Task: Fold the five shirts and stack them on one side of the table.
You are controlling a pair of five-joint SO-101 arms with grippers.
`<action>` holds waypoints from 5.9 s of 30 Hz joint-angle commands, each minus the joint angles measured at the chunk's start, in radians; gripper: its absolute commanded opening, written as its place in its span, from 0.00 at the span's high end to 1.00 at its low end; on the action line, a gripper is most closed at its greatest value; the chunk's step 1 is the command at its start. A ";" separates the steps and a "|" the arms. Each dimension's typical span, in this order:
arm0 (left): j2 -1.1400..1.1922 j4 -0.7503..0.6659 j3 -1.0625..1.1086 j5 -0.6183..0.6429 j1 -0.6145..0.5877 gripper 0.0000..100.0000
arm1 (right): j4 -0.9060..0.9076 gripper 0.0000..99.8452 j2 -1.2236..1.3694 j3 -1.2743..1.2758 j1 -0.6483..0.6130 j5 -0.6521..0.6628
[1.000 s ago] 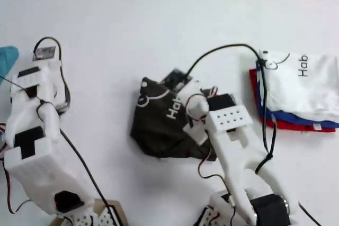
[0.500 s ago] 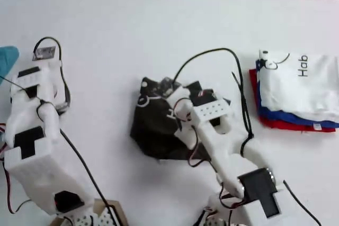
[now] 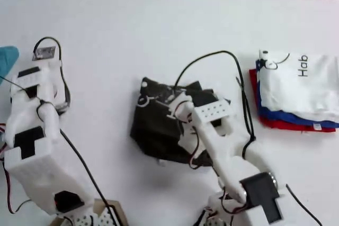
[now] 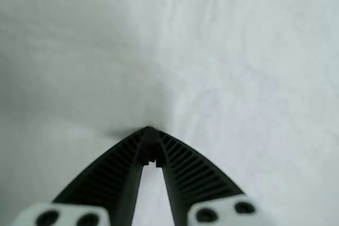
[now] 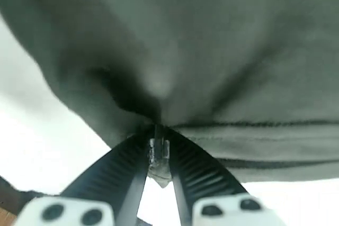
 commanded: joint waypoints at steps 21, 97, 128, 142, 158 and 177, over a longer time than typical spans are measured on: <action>-0.011 -0.038 -0.007 0.006 0.049 0.97 | -0.001 0.98 -0.352 -0.023 0.051 0.054; -0.011 -0.040 -0.004 0.006 0.052 0.97 | -0.012 0.98 0.530 -0.695 0.259 -0.037; -0.011 -0.040 -0.005 0.006 0.052 0.97 | 0.205 0.79 0.693 -1.241 0.295 0.020; -0.011 -0.040 -0.005 0.006 0.052 0.97 | 0.229 0.79 0.676 -1.195 0.237 -0.037; -0.011 -0.040 -0.005 0.006 0.052 0.97 | 0.166 0.97 0.742 -1.255 0.246 -0.074; -0.011 -0.040 -0.005 0.006 0.052 0.97 | 0.139 0.98 0.619 -1.263 0.246 -0.094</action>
